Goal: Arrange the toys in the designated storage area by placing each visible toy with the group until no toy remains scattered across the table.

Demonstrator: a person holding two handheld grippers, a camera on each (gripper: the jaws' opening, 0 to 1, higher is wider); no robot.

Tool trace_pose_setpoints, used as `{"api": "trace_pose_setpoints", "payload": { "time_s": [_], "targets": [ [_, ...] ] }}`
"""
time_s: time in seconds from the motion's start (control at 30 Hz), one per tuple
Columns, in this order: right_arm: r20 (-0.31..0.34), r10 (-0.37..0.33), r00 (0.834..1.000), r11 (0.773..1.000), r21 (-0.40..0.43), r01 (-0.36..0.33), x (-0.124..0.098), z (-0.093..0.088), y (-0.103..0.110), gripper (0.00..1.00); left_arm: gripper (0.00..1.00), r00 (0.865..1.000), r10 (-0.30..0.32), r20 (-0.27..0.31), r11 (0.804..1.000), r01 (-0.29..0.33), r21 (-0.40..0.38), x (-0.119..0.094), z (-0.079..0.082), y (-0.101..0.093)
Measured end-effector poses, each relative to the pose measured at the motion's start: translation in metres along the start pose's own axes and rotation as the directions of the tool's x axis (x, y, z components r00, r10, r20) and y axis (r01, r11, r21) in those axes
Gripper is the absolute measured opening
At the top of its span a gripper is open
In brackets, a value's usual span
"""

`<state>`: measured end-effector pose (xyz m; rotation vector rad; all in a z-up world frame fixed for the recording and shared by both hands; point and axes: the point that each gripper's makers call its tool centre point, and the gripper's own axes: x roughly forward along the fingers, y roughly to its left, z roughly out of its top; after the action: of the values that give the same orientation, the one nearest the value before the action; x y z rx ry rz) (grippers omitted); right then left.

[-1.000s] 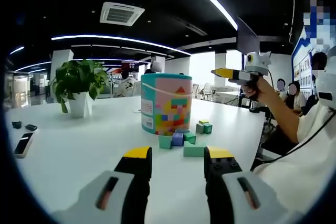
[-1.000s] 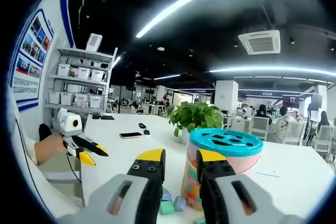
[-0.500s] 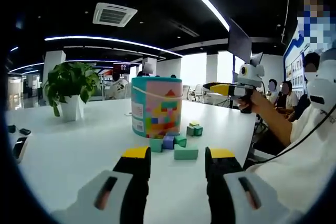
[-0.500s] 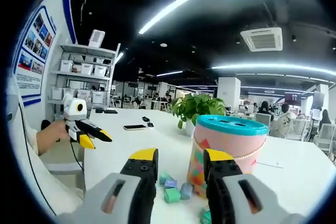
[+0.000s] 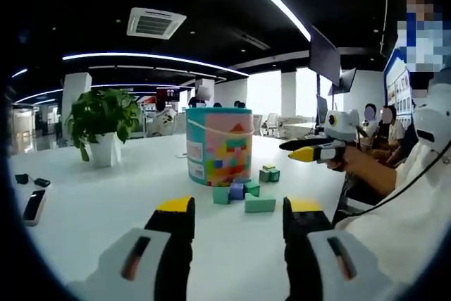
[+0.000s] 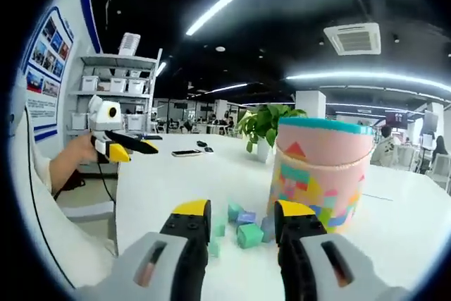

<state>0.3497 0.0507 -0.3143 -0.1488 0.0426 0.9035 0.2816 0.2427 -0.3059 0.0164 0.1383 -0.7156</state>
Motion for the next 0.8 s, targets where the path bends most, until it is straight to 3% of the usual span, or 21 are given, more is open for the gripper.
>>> {"api": "trace_pose_setpoints", "payload": {
  "time_s": [0.13,0.27,0.37,0.47,0.8],
  "targets": [
    [-0.049,-0.043,0.998,0.999,-0.024,0.041,0.006,-0.015,0.0,0.38,0.54,1.0,-0.02,-0.008,1.0,0.02,0.006,0.002,-0.002,-0.004],
    [-0.085,0.006,0.996,1.0,0.014,-0.005,0.01,-0.026,0.017,0.35,0.54,0.999,-0.036,-0.011,0.999,0.036,0.011,0.003,-0.002,-0.008],
    [-0.119,0.024,0.993,1.0,-0.008,-0.025,0.017,-0.036,0.025,0.35,0.54,0.999,0.002,-0.033,0.999,0.0,0.044,0.003,-0.006,-0.003],
    [-0.153,0.039,0.988,0.999,0.011,-0.037,0.022,-0.047,0.03,0.35,0.54,1.0,-0.01,-0.029,0.999,0.011,0.033,0.003,-0.006,-0.005],
    [-0.207,0.031,0.978,0.998,0.062,-0.019,0.031,-0.068,0.038,0.27,0.53,0.999,0.016,-0.039,0.999,-0.014,0.042,0.001,-0.008,-0.001]
  ]
}}
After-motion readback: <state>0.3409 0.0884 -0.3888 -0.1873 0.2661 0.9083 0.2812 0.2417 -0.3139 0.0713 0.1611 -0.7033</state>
